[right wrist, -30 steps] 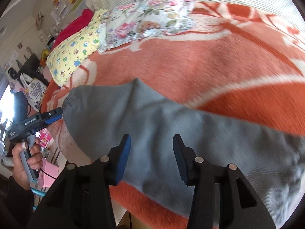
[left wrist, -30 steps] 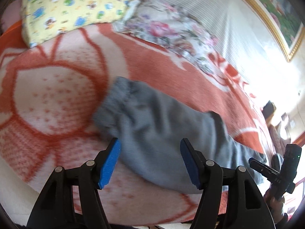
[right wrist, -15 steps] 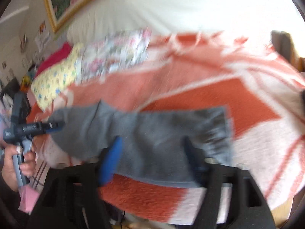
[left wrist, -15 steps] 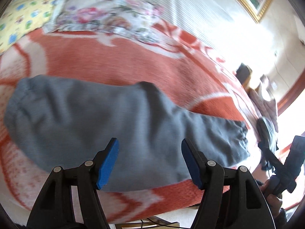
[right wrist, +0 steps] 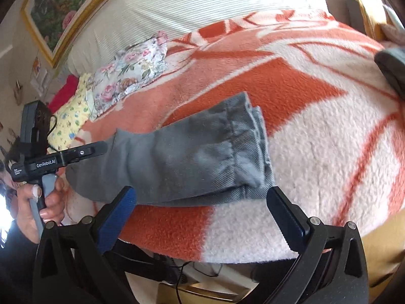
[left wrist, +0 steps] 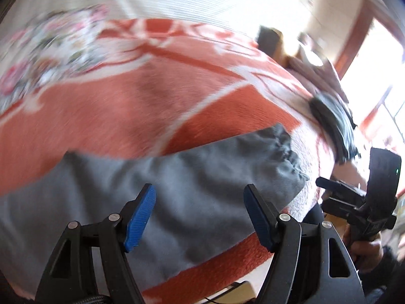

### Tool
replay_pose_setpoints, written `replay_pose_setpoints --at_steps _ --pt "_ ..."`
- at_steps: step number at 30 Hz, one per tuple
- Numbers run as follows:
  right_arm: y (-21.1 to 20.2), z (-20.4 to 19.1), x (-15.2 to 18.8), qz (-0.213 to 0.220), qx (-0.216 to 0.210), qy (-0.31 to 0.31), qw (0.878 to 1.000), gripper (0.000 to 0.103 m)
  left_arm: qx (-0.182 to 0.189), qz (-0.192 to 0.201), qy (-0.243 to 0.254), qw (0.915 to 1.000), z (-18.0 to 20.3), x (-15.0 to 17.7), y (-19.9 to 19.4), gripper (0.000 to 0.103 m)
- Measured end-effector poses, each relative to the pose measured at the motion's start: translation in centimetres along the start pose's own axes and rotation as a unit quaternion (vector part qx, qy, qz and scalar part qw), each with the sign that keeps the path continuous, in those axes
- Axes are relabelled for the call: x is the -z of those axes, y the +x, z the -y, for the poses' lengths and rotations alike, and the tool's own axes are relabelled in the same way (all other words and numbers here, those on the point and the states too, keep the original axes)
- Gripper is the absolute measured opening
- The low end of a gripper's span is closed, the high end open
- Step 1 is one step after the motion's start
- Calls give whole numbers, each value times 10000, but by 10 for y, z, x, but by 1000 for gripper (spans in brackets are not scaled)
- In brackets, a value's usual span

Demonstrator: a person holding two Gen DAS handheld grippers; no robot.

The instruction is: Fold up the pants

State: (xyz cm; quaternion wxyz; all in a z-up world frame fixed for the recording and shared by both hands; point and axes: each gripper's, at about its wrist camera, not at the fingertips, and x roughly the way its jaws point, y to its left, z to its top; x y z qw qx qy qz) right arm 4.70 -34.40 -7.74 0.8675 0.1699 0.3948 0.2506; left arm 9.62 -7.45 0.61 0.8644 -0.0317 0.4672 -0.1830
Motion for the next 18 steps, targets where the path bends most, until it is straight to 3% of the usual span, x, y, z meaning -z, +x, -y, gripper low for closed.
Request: replay_pose_setpoints --at_steps 2,5,10,18 --pt "-5 9 1 113 47 211 9997 103 92 -93 308 9994 13 -13 10 74" --pt "-3 24 3 68 -278 685 9972 101 240 -252 617 9975 26 -26 26 75" --pt "7 40 8 -10 -336 1171 9926 76 368 -530 1099 9918 43 -44 54 75" --pt "7 59 13 219 -794 1828 9797 70 735 -929 2013 9724 76 -69 98 75"
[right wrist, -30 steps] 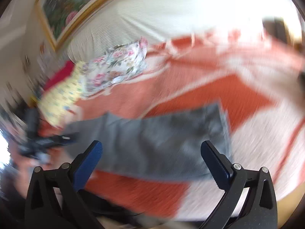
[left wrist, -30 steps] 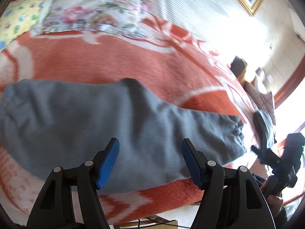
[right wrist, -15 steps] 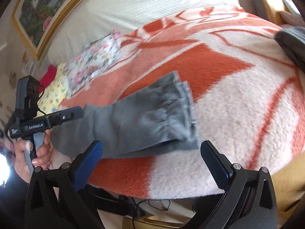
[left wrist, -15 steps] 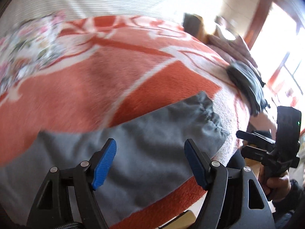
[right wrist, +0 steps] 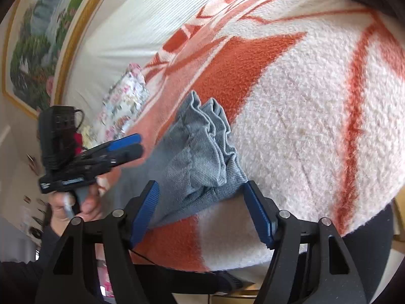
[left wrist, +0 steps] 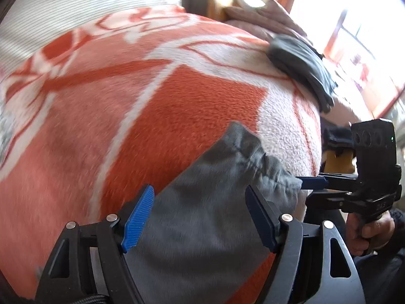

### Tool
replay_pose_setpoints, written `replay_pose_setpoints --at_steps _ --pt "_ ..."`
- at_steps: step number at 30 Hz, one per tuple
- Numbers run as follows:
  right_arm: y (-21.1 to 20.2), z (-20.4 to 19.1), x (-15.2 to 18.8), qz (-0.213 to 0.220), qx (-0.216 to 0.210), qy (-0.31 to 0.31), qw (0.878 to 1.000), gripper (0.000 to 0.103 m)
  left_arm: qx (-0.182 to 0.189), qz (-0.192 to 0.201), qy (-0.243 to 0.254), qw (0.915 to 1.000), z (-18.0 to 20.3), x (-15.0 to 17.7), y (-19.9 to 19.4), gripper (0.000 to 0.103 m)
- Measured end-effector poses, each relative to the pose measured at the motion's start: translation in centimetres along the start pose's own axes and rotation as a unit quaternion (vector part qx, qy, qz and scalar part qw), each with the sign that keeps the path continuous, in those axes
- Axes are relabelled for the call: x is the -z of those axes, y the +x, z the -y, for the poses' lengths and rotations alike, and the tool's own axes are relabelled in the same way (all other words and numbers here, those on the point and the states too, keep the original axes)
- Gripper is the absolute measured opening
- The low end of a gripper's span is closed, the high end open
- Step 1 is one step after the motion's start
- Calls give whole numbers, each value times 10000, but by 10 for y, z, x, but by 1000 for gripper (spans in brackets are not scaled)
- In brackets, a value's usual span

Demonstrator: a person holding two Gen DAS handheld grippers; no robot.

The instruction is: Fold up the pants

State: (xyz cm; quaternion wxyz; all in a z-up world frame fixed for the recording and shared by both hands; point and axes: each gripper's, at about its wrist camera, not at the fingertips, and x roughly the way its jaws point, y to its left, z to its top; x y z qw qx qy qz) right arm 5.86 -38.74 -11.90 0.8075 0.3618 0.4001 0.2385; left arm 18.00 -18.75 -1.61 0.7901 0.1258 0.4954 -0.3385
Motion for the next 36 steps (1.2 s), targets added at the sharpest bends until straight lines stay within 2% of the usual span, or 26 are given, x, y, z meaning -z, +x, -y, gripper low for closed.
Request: replay_pose_setpoints --at_steps 5,10,13,16,22,23,24,26,27,28,29,31,32,33,36 --pt "-4 9 2 70 -288 301 9991 70 208 -337 570 9976 10 -26 31 75" --pt "-7 9 4 189 -253 371 9988 72 436 -620 877 9933 13 -37 54 75" --pt "-15 13 3 414 -86 432 9982 71 666 -685 873 9916 10 -36 58 75" --pt "-8 13 2 239 -173 398 9988 71 900 -763 885 9891 8 -33 61 75" --pt "4 -5 2 150 -103 -61 9998 72 1111 -864 781 9870 6 -39 68 75" --pt "6 -6 1 136 -106 -106 9998 69 1134 -901 781 9864 7 -41 70 75" --pt "7 -6 1 124 -107 -132 9998 62 1141 -944 781 9859 9 -44 73 75" --pt "9 -2 1 119 -104 -65 9999 46 1161 -1005 761 9852 13 -48 78 74" --pt "9 4 0 121 -121 25 9999 32 1145 -1017 757 9853 14 -50 80 74" --pt "10 8 1 113 -185 93 9997 30 1113 -1021 759 9856 16 -51 81 74" --pt "9 12 1 123 -256 154 9995 29 1090 -1006 774 9859 18 -51 82 72" --pt "8 13 2 153 -288 113 9994 26 1113 -970 864 9853 22 -51 81 59" --pt "8 12 2 173 -292 52 9994 26 1215 -976 869 9840 24 -51 81 40" --pt "7 11 1 196 -312 -3 9993 24 1338 -1017 838 9822 26 -52 82 33" --pt "4 8 -3 294 -393 -129 9987 23 1264 -999 874 9831 31 -57 85 27"
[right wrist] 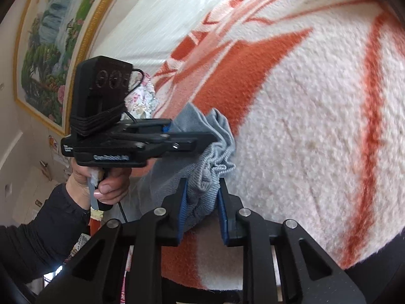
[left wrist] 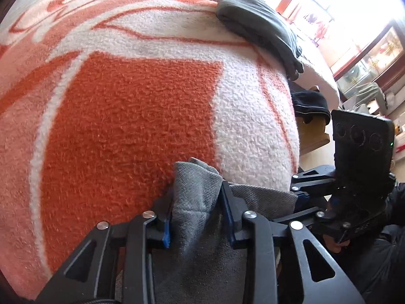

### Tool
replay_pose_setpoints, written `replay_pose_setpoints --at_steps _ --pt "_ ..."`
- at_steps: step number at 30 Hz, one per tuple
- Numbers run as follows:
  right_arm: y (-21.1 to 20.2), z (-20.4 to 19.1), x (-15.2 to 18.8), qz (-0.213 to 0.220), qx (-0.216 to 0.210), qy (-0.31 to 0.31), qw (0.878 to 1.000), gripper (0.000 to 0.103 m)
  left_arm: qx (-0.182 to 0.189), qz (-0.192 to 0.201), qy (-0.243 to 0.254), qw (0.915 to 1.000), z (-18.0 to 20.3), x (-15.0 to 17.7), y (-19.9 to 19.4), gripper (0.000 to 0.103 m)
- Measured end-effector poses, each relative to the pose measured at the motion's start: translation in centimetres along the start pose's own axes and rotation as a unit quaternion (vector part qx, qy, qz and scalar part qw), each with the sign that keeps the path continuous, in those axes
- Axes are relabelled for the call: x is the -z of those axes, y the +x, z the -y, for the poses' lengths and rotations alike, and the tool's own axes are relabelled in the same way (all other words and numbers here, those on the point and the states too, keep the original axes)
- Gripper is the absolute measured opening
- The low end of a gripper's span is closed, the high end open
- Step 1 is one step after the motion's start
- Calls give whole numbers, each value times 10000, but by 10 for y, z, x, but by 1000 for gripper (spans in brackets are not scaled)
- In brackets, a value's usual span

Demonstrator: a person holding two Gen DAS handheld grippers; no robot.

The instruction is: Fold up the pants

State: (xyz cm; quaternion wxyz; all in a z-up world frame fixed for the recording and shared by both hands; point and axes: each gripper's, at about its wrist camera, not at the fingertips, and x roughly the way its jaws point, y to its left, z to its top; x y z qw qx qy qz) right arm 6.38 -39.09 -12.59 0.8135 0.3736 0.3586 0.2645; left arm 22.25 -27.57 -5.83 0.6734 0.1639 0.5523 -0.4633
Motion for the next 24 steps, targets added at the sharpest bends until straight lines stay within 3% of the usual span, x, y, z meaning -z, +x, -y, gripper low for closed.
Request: replay_pose_setpoints --at_steps 5,12,24 --pt "-2 1 -23 199 -50 -129 9997 21 36 209 -242 9995 -13 -23 -4 22" --pt "-19 -11 -75 760 13 -601 9953 21 133 973 -463 9941 -28 -54 -38 20" --pt "-17 -56 -57 534 -494 -1004 9923 20 423 1755 -736 9808 -24 8 -91 20"
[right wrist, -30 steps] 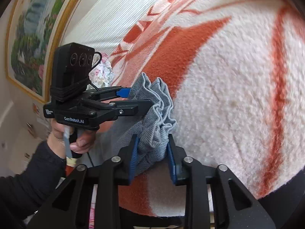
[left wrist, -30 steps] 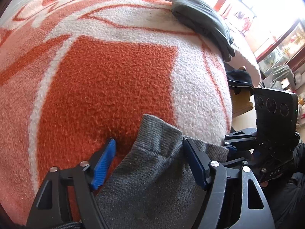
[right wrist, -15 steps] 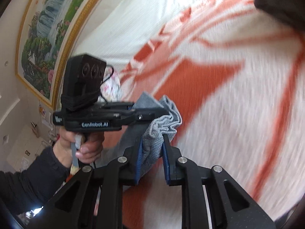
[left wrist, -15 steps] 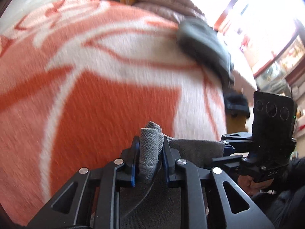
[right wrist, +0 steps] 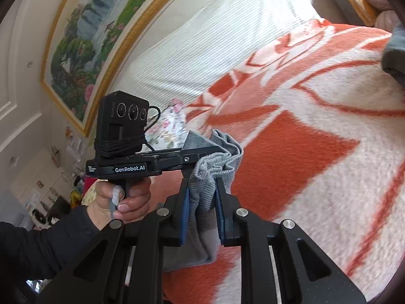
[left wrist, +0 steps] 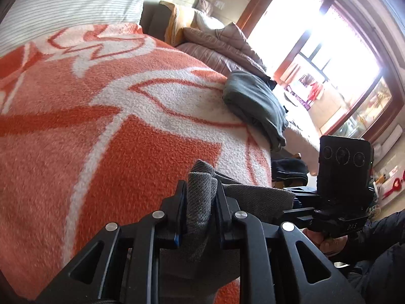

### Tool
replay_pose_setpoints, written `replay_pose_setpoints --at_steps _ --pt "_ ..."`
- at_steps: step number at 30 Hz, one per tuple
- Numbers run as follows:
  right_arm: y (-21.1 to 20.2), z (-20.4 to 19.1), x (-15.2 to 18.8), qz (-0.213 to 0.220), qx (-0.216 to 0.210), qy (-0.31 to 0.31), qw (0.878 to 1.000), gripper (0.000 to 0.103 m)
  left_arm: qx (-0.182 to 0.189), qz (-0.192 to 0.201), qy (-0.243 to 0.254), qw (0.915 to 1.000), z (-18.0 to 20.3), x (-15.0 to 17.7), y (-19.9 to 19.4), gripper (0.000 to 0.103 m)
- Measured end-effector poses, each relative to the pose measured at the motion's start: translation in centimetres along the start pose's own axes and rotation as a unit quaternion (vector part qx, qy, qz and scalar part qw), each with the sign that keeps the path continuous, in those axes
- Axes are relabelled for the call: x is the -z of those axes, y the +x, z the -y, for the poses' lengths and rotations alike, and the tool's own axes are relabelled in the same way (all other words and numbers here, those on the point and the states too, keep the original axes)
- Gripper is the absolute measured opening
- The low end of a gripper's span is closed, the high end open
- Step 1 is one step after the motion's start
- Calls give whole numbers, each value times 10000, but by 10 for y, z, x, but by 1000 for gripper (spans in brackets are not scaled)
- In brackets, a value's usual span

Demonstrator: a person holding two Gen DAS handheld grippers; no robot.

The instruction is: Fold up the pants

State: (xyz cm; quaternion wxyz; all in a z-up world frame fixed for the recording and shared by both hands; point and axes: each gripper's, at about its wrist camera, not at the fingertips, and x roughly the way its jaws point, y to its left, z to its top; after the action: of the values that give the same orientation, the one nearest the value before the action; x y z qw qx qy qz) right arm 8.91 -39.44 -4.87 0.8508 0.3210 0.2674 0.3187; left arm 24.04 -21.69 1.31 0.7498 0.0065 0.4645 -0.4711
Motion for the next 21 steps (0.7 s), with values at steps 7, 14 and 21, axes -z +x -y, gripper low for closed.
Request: replay_pose_setpoints --at_steps 7,14,21 --pt "15 -27 10 -284 -272 -251 9989 20 -23 378 -355 9987 -8 34 -37 20" --pt "37 -48 20 -486 -390 -468 9970 20 -100 697 -679 9952 -24 63 -61 20" --pt "62 -67 34 -756 -464 -740 9933 20 -164 926 -1064 9899 -47 98 -78 20"
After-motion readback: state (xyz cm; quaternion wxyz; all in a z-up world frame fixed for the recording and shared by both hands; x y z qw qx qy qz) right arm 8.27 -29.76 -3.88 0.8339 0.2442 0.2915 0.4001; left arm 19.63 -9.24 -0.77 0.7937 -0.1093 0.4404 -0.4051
